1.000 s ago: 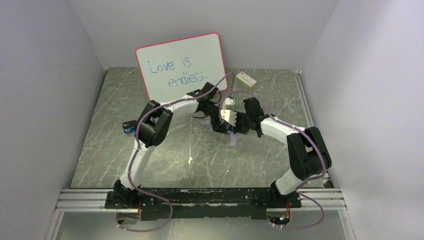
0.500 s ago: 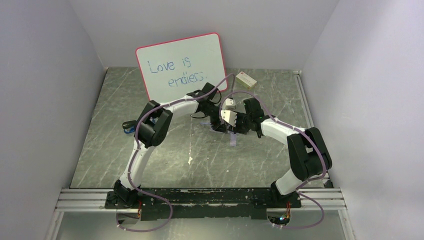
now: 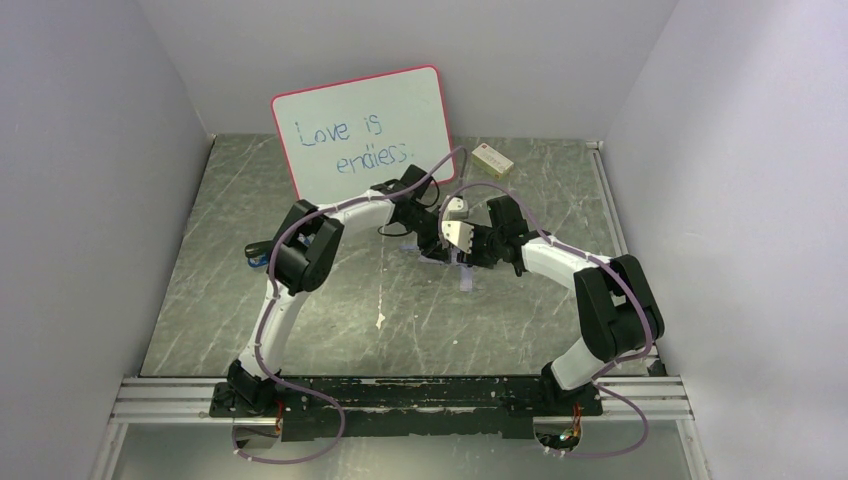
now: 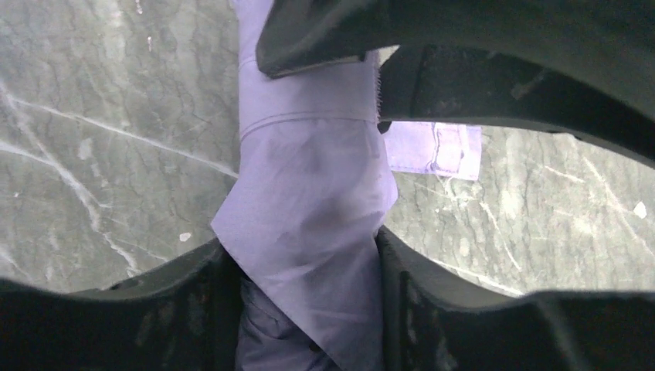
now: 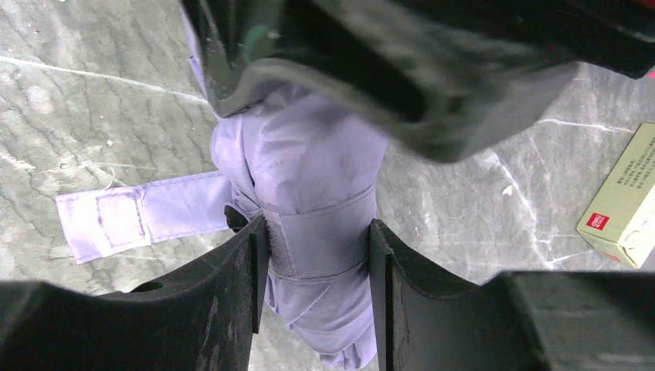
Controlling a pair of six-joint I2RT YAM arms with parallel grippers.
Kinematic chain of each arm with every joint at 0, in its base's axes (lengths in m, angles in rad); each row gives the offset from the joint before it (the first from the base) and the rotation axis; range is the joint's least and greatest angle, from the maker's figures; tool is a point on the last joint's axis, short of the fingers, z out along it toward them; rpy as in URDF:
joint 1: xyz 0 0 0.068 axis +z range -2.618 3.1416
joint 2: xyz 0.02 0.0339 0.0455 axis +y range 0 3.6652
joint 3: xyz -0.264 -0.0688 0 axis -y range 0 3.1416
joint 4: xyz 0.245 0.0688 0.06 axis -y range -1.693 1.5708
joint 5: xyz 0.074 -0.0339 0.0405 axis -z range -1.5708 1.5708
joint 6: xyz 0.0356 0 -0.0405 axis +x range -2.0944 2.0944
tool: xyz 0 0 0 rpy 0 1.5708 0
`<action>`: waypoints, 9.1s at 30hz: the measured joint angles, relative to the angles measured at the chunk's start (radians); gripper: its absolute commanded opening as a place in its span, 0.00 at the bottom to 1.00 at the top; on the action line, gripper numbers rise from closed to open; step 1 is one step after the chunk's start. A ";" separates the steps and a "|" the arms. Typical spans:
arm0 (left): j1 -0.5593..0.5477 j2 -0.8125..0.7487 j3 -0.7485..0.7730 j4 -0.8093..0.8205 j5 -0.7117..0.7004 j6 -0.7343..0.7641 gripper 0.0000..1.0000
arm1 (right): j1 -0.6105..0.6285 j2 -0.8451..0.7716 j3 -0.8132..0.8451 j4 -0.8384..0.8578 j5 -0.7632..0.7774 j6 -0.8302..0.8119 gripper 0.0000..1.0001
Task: Put away the umbrella
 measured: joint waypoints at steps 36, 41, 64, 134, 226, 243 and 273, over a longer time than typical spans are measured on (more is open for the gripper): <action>0.004 0.012 0.016 -0.013 -0.013 -0.068 0.05 | 0.002 -0.549 -0.183 0.277 0.023 0.679 0.56; -0.002 0.011 0.019 -0.015 -0.023 -0.082 0.05 | 0.002 -0.715 -0.249 0.275 0.192 1.201 0.51; -0.016 -0.008 -0.001 -0.002 -0.076 -0.107 0.05 | 0.122 -0.724 -0.471 -0.158 0.338 2.499 0.50; -0.095 -0.116 -0.167 0.158 -0.363 -0.405 0.05 | -0.005 -0.140 -0.522 0.714 0.333 2.284 0.51; -0.109 -0.097 -0.138 0.115 -0.396 -0.396 0.05 | -0.071 -0.153 -0.460 0.558 0.167 1.965 0.34; -0.112 -0.097 -0.137 0.113 -0.404 -0.393 0.05 | -0.071 -0.137 -0.520 0.641 0.157 2.073 0.01; -0.165 -0.103 -0.139 0.125 -0.410 -0.402 0.05 | -0.076 -0.581 -0.690 0.448 0.222 2.064 0.00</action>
